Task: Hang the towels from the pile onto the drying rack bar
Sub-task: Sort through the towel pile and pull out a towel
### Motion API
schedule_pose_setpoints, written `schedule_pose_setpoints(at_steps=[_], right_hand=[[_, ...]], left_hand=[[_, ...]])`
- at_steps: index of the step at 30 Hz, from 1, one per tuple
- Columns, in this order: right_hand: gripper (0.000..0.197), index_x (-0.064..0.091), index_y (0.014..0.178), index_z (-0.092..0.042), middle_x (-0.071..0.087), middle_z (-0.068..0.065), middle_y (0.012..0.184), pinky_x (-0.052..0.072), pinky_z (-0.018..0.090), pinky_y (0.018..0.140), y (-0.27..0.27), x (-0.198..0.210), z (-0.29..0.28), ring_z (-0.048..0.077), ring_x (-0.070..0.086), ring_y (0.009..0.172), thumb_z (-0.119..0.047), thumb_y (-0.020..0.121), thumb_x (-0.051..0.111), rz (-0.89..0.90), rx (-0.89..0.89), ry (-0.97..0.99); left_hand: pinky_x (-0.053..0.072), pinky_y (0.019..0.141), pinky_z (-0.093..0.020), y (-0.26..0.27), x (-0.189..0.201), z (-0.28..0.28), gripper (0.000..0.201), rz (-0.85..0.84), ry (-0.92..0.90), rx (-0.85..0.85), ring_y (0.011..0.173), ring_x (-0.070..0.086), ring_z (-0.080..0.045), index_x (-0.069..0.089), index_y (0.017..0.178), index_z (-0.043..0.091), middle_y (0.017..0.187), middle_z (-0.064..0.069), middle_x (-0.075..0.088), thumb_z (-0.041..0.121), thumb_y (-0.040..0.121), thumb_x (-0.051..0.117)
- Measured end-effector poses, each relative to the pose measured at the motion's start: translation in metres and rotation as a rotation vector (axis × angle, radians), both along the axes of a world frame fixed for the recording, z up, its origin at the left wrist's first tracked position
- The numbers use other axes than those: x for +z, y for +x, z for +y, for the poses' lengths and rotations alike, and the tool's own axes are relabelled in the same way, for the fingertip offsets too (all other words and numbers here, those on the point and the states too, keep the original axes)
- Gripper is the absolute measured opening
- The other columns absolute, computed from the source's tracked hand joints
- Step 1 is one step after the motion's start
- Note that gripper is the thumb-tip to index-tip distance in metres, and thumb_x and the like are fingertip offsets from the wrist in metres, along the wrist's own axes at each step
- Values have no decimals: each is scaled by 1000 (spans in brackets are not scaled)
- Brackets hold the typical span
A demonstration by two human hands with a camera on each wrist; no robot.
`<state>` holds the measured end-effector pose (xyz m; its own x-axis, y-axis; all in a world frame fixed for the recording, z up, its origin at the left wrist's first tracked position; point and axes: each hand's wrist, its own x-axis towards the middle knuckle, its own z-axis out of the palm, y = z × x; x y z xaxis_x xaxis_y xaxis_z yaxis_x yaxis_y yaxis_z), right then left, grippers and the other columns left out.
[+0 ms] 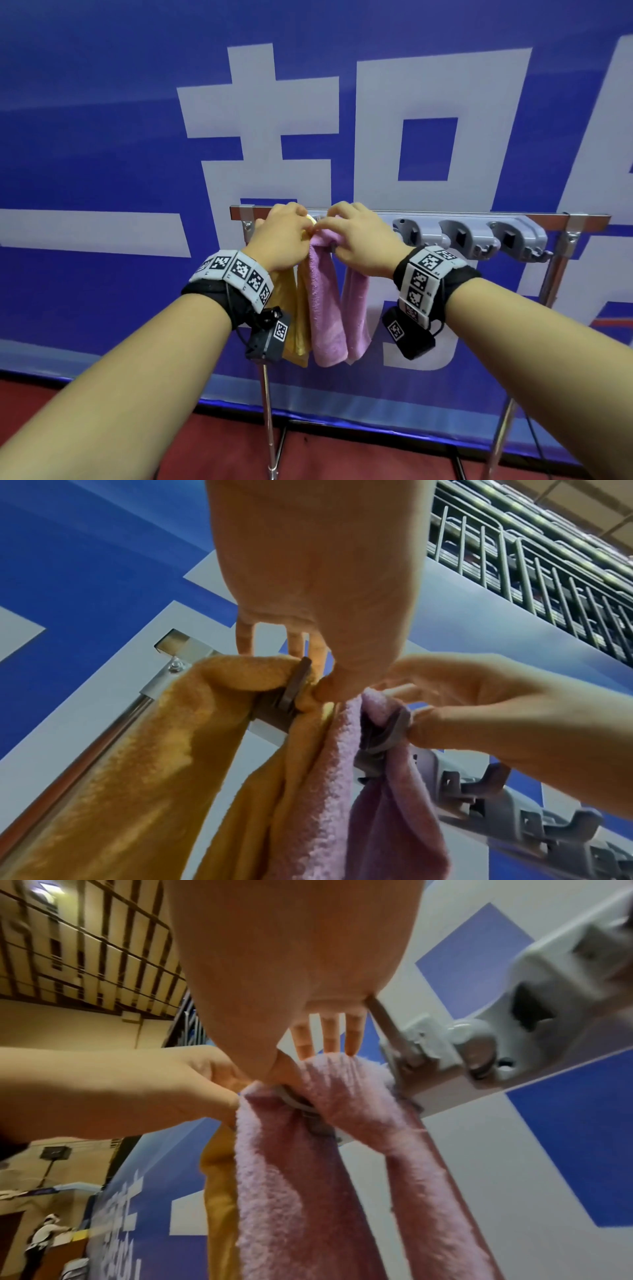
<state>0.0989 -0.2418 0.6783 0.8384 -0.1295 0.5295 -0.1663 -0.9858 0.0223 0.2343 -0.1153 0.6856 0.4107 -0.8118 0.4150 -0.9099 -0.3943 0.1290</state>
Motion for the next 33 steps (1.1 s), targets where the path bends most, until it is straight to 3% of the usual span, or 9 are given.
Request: schedule_pose_setpoints(at_steps=[4,8,12,14,21,25,29,33], right_hand=[[31,63,114,-26,53,1,121,39,37,83,7,3,7,26,48,105,-32,84,56,84,-58,-102],[30,65,108,-33,48,1,123,40,37,87,6,4,10,26,47,106,-41,81,57,156,-92,-171],[22,71,101,-37,45,3,132,44,40,89,7,3,16,29,45,113,-42,87,54,206,-124,-249],[23,72,102,-37,45,1,132,44,37,87,9,4,19,28,45,112,-41,88,54,216,-155,-287],[23,72,104,-27,43,4,134,43,40,83,12,-1,22,31,42,113,-30,89,54,250,-209,-408],[24,71,104,-26,44,3,135,42,40,84,14,-2,23,31,42,114,-30,90,53,239,-220,-401],[26,71,104,-26,44,3,138,39,41,85,14,-6,20,32,41,116,-29,91,48,208,-209,-382],[31,63,118,-31,40,4,144,37,46,96,15,-11,16,35,35,127,-33,92,49,196,-194,-265]], left_hand=[[34,103,-54,2,-7,3,53,-190,184,27,142,17,-22,55,134,39,155,5,26,27,84,67],[41,98,-51,5,-13,3,46,-361,155,30,141,21,-24,59,130,41,155,3,29,23,89,67],[49,94,-43,3,-4,9,21,-317,157,-23,141,22,-21,72,104,34,154,4,33,20,89,66],[51,92,-41,1,1,10,19,-318,191,-33,141,22,-20,72,103,29,154,4,32,19,89,64],[36,110,-41,4,7,11,17,-139,217,-116,144,22,-22,67,88,27,157,1,28,15,90,55],[32,105,-30,1,14,14,21,-87,178,-165,137,34,-23,69,85,22,152,-1,37,12,93,51],[37,103,-37,1,12,15,23,-120,145,-186,132,34,-22,70,81,22,144,2,44,16,93,52],[27,113,-41,-3,6,15,26,-22,127,-201,138,26,-19,63,71,31,147,3,42,15,89,56]])
